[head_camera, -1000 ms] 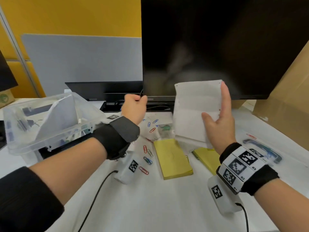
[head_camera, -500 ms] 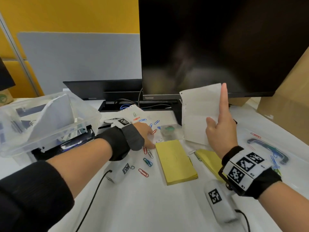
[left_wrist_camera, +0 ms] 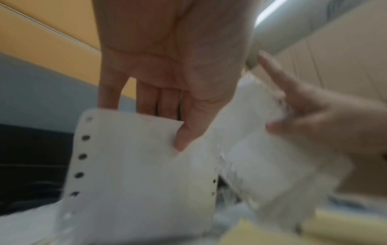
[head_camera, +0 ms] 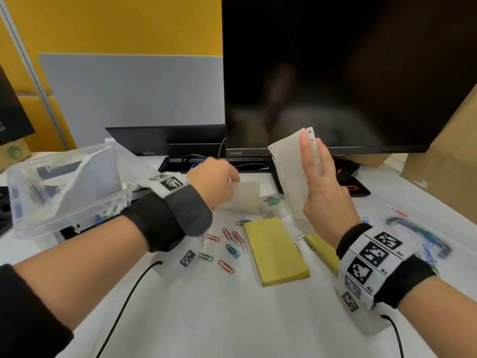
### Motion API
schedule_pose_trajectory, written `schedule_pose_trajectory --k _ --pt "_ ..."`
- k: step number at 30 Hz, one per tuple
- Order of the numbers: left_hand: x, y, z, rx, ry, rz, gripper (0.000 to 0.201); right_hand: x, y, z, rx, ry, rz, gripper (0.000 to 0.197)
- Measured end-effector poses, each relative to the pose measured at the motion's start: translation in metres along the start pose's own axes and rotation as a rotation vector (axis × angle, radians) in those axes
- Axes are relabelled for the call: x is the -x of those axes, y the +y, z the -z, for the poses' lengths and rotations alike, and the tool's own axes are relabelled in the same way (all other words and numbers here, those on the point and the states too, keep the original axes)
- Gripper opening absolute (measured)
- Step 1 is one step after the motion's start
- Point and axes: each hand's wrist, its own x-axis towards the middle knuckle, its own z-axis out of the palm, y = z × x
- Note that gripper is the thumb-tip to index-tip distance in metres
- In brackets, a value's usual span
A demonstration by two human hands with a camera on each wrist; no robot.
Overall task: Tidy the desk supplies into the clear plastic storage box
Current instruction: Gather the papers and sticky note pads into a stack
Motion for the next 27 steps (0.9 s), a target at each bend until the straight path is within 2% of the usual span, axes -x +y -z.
schedule_pose_trajectory --k 3,6,8,10,12,14,16,18,20,21,23,25,27 --pt "0.005 0.005 0.033 0.183 0.135 -0.065 0.023 0.0 -0.003 0.002 -0.035 -0.005 0.015 0.108" --pt "0.007 0.016 0.052 0.305 0.268 -0.116 0.016 0.0 0.002 -0.004 -0.126 0.061 -0.017 0.075" --pt "0.005 0.023 0.05 0.355 0.295 -0.146 0.015 0.001 0.004 -0.01 -0.193 0.075 -0.045 0.052" --pt "0.001 0.029 0.041 0.375 0.278 -0.177 0.02 0.002 0.002 -0.014 -0.264 0.094 -0.033 0.041" --pt "-0.005 0.032 0.028 0.381 0.267 -0.193 0.029 0.005 -0.002 -0.014 -0.293 0.136 0.019 0.043" --pt "-0.011 0.032 0.017 0.434 0.283 -0.187 0.029 0.006 -0.003 -0.016 -0.272 0.135 0.036 0.048" --pt "-0.014 0.029 0.01 0.546 0.296 -0.144 0.027 0.006 -0.004 -0.02 -0.201 0.128 0.022 0.044" --pt "-0.021 0.022 0.003 0.614 0.349 -0.071 0.029 0.004 -0.007 -0.022 -0.166 0.144 0.022 0.047" --pt "-0.029 0.01 -0.007 0.501 0.375 0.069 0.034 0.002 -0.009 -0.021 -0.188 0.144 0.005 0.053" --pt "-0.035 0.002 -0.013 0.37 0.309 0.167 0.035 0.001 -0.009 -0.02 -0.198 0.131 -0.017 0.057" --pt "-0.039 -0.017 -0.026 0.048 0.016 0.3 0.037 0.001 -0.01 -0.018 -0.228 0.101 -0.056 0.066" --pt "-0.037 -0.034 -0.038 -0.182 -0.229 0.254 0.046 0.002 -0.013 -0.015 -0.248 0.099 -0.066 0.075" --pt "-0.034 -0.044 -0.041 -0.274 -0.281 0.18 0.059 0.003 -0.014 -0.013 -0.261 0.109 -0.06 0.082"
